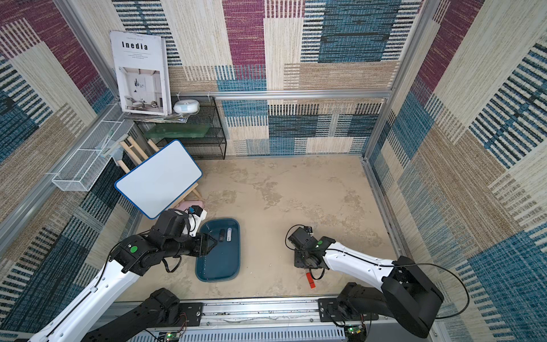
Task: Put the usb flash drive into the storage box
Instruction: Pick up the USB flash from the center of the board.
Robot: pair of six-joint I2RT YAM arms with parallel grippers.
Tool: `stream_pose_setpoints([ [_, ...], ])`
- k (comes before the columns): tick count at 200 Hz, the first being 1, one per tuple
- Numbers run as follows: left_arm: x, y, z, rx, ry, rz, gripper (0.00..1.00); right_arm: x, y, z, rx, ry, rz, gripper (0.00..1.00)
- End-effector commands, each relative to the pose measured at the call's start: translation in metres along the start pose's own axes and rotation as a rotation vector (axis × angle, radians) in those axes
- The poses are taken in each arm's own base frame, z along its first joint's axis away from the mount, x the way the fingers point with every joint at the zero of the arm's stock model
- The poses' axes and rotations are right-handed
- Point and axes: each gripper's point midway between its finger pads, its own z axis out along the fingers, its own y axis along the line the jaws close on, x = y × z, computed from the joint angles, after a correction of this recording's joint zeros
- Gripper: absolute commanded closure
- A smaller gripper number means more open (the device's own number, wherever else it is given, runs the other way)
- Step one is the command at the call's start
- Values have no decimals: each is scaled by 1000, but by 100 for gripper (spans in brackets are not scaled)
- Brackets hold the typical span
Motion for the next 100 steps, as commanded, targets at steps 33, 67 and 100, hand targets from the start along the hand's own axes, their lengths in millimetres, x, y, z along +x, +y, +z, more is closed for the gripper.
stream_pose_setpoints([
  [33, -3, 1, 0, -10, -17, 6, 48, 15, -13, 8, 133, 48, -58, 75],
  [67, -4, 2, -1, -14, -21, 6, 48, 8, 0, 4, 96, 24, -68, 82],
  [100, -6, 5, -5, -35, -44, 2, 47, -16, 33, -27, -61, -75, -80, 83],
])
